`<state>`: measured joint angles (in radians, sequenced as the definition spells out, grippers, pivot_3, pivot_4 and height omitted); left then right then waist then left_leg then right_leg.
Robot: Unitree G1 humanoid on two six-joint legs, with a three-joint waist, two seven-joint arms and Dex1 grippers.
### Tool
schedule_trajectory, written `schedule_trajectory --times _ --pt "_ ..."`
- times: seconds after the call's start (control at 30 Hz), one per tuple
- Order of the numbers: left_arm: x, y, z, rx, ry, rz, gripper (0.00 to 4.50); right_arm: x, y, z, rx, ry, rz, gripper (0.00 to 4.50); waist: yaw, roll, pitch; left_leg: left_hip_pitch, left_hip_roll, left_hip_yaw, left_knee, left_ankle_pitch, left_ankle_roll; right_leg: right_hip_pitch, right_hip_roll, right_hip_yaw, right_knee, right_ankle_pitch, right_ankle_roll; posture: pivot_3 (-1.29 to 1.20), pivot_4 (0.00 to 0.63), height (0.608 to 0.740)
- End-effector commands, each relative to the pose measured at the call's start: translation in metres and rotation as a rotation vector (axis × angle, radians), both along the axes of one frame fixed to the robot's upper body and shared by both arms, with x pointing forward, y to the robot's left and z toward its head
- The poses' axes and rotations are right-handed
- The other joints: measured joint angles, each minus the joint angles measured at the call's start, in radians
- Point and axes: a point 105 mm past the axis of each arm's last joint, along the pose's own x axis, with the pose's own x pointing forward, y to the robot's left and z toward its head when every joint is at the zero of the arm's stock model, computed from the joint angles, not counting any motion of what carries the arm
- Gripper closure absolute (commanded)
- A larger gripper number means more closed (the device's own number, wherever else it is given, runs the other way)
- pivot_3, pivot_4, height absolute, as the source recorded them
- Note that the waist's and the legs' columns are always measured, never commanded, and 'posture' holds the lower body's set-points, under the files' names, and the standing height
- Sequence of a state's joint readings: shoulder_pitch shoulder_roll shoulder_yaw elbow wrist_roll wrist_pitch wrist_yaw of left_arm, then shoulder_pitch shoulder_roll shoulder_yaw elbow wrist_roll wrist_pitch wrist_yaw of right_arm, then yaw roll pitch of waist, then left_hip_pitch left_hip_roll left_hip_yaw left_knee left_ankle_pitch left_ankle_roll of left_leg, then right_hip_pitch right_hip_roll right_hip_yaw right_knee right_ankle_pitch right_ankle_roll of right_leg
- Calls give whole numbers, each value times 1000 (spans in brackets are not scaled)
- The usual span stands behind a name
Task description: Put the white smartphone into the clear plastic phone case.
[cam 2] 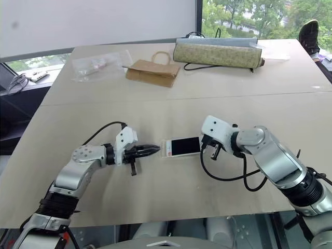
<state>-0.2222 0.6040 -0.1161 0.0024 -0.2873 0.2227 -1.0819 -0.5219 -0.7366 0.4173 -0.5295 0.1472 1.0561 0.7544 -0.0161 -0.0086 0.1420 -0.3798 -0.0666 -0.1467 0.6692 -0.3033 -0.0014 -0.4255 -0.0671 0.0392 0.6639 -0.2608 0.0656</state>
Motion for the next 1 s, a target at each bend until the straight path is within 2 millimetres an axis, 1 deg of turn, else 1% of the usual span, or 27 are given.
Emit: schedule_trajectory --times 0.03,0.4,0.53,0.7,0.83,1.0 --pt "-1 -8 14 -13 -51 -29 4473 -5 13 12 24 -40 57 4500 -1 0 0 0 0 0 0 0 0 0 0 0 0 0 0 0 150 740" --pt "-3 -7 14 -16 -49 -18 4473 -13 19 8 13 -11 97 4500 -2 0 0 0 0 0 0 0 0 0 0 0 0 0 0 0 150 740" --pt "-2 -5 13 -13 -48 -9 4473 -15 14 7 -2 -5 95 4500 -2 0 0 0 0 0 0 0 0 0 0 0 0 0 0 0 150 740" --pt "-2 -3 11 -12 -48 -2 4473 -14 7 12 -8 -9 80 4500 -1 0 0 0 0 0 0 0 0 0 0 0 0 0 0 0 150 740" --pt "-2 -3 10 -11 -47 -3 4473 -21 4 13 -14 11 102 4500 0 0 0 0 0 0 0 0 0 0 0 0 0 0 0 0 150 740" --pt "-1 -3 8 -8 -45 -7 4473 -29 6 16 12 26 135 4500 1 0 0 0 0 0 0 0 0 0 0 0 0 0 0 0 150 740"
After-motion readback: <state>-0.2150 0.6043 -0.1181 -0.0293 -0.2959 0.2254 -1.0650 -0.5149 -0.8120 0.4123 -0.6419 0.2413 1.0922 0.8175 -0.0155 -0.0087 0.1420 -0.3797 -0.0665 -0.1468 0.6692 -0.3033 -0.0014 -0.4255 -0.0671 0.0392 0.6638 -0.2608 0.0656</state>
